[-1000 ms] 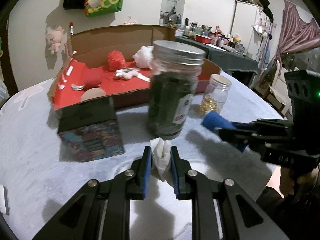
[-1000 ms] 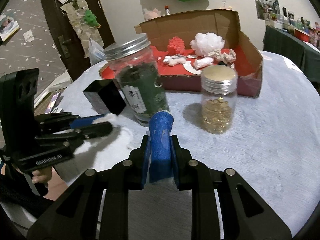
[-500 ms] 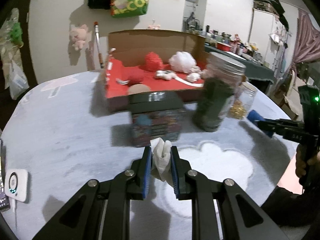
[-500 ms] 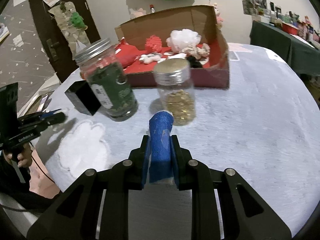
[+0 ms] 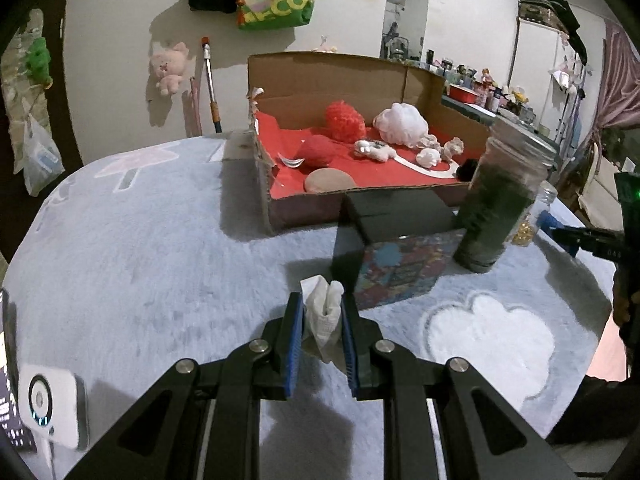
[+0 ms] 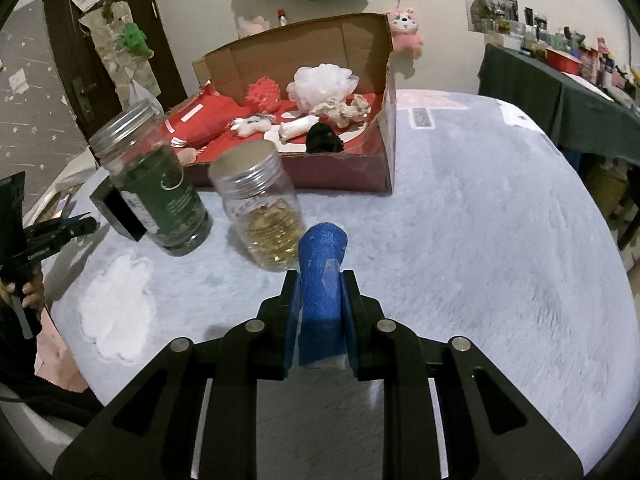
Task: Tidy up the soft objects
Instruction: 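Carry the white cloth and blue roll over into the cardboard box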
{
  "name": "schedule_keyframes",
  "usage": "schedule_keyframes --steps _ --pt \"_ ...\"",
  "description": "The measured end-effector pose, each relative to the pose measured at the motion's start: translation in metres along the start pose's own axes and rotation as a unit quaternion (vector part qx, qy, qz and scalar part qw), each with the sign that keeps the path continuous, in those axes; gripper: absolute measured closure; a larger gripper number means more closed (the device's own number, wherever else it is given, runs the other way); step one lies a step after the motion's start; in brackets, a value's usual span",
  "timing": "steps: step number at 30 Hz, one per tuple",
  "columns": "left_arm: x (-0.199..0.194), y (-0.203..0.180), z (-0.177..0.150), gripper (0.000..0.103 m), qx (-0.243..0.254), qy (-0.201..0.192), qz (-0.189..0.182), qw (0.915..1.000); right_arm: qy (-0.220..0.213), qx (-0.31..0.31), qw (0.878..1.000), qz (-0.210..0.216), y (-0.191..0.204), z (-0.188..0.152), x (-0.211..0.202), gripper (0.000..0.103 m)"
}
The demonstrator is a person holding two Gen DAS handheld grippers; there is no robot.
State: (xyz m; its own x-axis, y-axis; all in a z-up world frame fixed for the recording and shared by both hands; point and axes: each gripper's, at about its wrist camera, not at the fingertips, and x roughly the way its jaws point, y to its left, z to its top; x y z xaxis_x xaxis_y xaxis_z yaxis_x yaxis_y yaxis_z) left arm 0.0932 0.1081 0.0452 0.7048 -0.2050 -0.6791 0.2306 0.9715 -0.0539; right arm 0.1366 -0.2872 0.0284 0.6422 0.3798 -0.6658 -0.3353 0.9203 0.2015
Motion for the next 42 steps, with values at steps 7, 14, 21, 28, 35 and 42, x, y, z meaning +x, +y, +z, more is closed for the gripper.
schedule_keyframes --steps 7,14,21,28,35,42 --pt "0.01 0.009 0.011 0.084 0.008 -0.002 -0.008 0.9999 0.001 -0.03 1.0 -0.008 -0.001 0.017 0.006 0.084" --pt "0.004 0.016 0.041 0.084 0.033 -0.023 -0.026 0.9989 -0.007 -0.066 0.998 -0.003 0.003 0.041 0.005 0.084" --pt "0.007 0.008 0.092 0.084 0.071 -0.028 -0.053 0.9957 -0.007 -0.088 0.996 0.02 0.004 0.08 0.006 0.084" --pt "0.039 -0.022 0.135 0.084 0.112 0.007 -0.096 0.9891 0.019 -0.099 0.992 0.079 0.016 0.122 0.028 0.084" --pt "0.084 -0.058 0.163 0.084 0.148 0.072 -0.127 0.9782 0.088 -0.129 0.981 0.119 0.045 0.151 0.076 0.084" --pt "0.135 -0.079 0.174 0.084 0.156 0.151 -0.13 0.9674 0.169 -0.133 0.97 0.116 0.054 0.165 0.127 0.084"
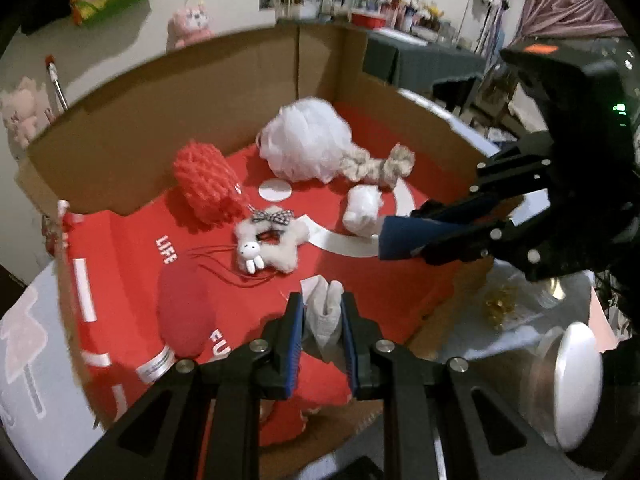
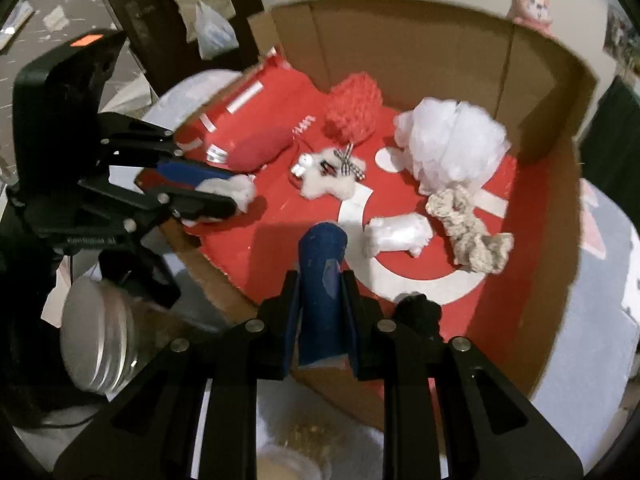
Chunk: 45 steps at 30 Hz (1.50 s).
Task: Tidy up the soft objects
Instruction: 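Carry the white cloth and blue roll over into the cardboard box, then open both grippers to drop the cloth and roll in the box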
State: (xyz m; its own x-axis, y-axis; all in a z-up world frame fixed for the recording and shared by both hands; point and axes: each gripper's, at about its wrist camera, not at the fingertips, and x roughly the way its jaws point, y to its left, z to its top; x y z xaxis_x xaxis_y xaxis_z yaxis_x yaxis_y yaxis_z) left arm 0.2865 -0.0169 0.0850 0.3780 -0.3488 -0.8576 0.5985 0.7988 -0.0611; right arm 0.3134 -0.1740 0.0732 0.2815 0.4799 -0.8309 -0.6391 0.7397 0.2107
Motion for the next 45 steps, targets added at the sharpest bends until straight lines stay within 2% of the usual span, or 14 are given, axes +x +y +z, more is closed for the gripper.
schedule_keyframes --steps 6,10,25,30,36,40,45 --pt "0.032 0.002 0.01 0.084 -0.003 0.056 0.005 0.9984 0.05 -0.002 0.999 -0.015 -0.003 0.012 0.027 0.084" --pt "0.044 0.0 0.011 0.083 0.001 0.074 0.01 0.9972 0.069 0.0 0.997 -0.018 -0.004 0.018 0.037 0.083" --pt "0.046 0.001 0.013 0.081 -0.003 0.08 0.011 0.9968 0.083 0.017 0.996 -0.023 -0.01 0.024 0.043 0.083" --pt "0.046 -0.001 0.014 0.078 -0.006 0.082 0.013 0.9965 0.091 0.008 0.995 -0.035 -0.006 0.022 0.049 0.083" --pt "0.048 0.0 0.015 0.071 -0.009 0.082 0.015 0.9965 0.093 0.003 0.995 -0.045 -0.003 0.021 0.05 0.083" --pt "0.046 0.001 0.014 0.061 -0.014 0.075 0.015 0.9969 0.096 0.0 0.994 -0.051 -0.002 0.021 0.051 0.083" --pt "0.038 0.007 0.013 0.056 -0.024 0.064 0.019 0.9975 0.09 0.002 0.994 -0.059 0.002 0.019 0.049 0.082"
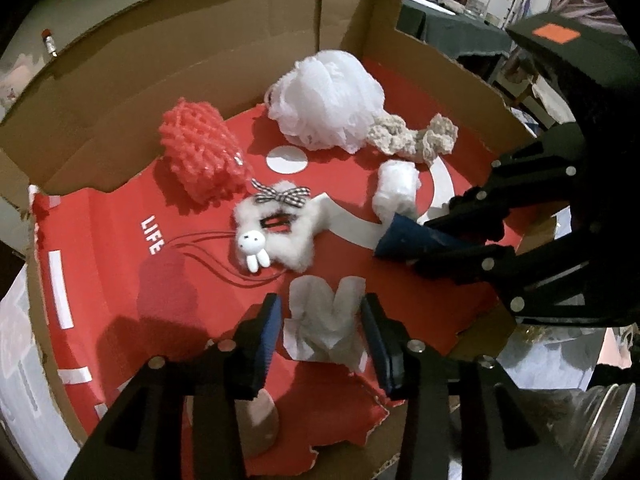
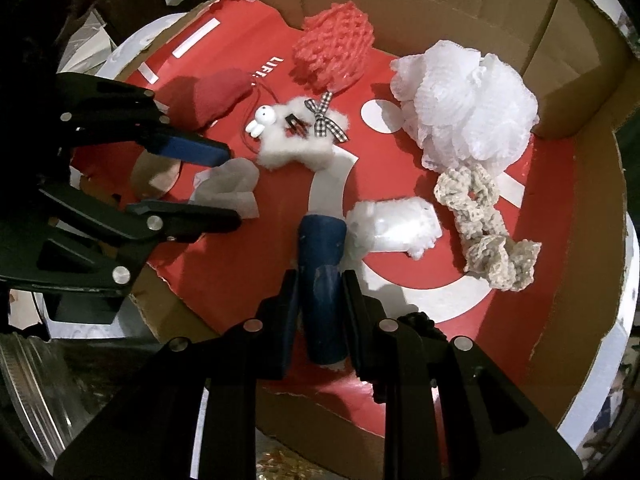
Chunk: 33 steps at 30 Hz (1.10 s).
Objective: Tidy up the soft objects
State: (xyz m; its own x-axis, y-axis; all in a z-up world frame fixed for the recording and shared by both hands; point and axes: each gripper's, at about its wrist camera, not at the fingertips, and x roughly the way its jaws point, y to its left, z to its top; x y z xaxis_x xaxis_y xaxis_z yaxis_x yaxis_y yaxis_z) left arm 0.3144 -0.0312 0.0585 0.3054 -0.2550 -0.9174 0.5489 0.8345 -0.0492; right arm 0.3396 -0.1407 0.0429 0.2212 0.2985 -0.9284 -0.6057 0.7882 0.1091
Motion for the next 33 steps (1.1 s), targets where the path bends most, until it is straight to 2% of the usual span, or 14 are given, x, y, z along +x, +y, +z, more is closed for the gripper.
schedule_keyframes --steps 3,5,6,11,15,17,18,23,28,33 --pt "-0.007 0.003 -0.002 0.05 -0.011 -0.01 0.003 0.9999 -0.01 -0.006 1.0 -0.007 0.002 -0.002 -0.005 0.072" --pt "-0.014 0.005 -0.004 0.045 -0.017 -0.019 0.008 0.9996 -0.02 -0.005 1.0 -0.009 0.003 -0.002 -0.01 0.054" --pt "-0.017 0.007 -0.006 0.044 -0.021 -0.025 0.011 0.9994 -0.03 -0.004 0.999 -0.013 0.004 -0.003 -0.015 0.038" --pt "-0.036 0.009 -0.013 0.025 -0.053 -0.05 0.022 0.9971 -0.062 0.025 0.997 -0.047 0.001 -0.008 -0.04 0.037" --pt "-0.053 0.013 -0.024 0.018 -0.088 -0.076 0.038 0.9925 -0.086 0.068 0.991 -0.071 -0.001 -0.016 -0.059 0.037" --pt "-0.058 0.021 -0.029 0.009 -0.112 -0.085 0.04 0.9892 -0.092 0.09 0.989 -0.076 -0.003 -0.024 -0.065 0.035" --pt "-0.061 0.023 -0.032 0.009 -0.127 -0.09 0.044 0.9868 -0.096 0.105 0.987 -0.076 -0.003 -0.027 -0.067 0.031" --pt "-0.065 0.022 -0.043 0.005 -0.162 -0.1 0.059 0.98 -0.112 0.15 0.979 -0.081 -0.002 -0.04 -0.068 0.031" --pt "-0.062 0.015 -0.052 0.004 -0.171 -0.102 0.083 0.9764 -0.116 0.189 0.972 -0.079 -0.006 -0.051 -0.063 0.031" --pt "-0.058 0.015 -0.058 0.004 -0.183 -0.098 0.095 0.9734 -0.121 0.2 0.968 -0.086 -0.004 -0.056 -0.062 0.031"
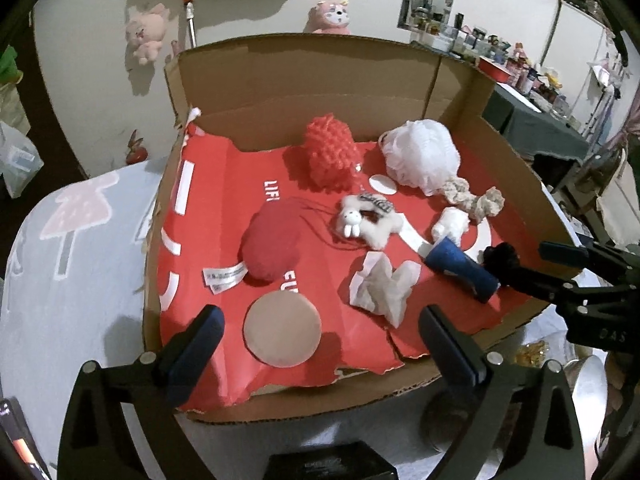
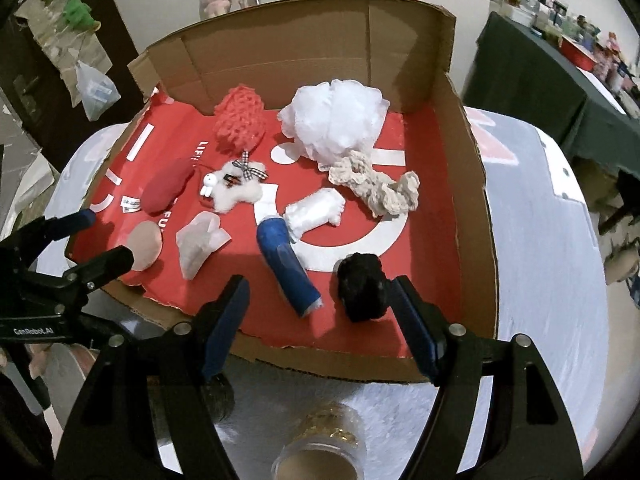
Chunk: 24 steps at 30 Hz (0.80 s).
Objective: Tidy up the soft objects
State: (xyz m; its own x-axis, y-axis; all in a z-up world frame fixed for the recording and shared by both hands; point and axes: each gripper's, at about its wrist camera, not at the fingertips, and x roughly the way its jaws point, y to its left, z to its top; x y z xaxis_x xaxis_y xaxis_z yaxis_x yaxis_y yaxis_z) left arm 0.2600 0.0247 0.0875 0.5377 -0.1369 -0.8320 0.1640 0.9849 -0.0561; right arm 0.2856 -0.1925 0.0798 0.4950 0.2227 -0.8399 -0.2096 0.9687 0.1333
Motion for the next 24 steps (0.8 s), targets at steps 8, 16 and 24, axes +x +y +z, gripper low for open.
schedule_keyframes --steps 8,16,24 --pt "0.009 0.0 -0.004 0.004 -0.01 0.008 0.013 0.9998 -0.002 0.012 1.0 0.001 -0.003 -0.003 0.009 0.031" --pt "0.018 0.001 -0.007 0.004 -0.015 0.024 0.023 0.9993 -0.009 -0.002 1.0 -0.016 0.001 -0.01 0.014 0.031" --pt "0.019 0.002 -0.006 0.004 -0.015 0.023 0.031 0.9992 -0.013 -0.002 1.0 -0.017 0.003 -0.011 0.015 0.031"
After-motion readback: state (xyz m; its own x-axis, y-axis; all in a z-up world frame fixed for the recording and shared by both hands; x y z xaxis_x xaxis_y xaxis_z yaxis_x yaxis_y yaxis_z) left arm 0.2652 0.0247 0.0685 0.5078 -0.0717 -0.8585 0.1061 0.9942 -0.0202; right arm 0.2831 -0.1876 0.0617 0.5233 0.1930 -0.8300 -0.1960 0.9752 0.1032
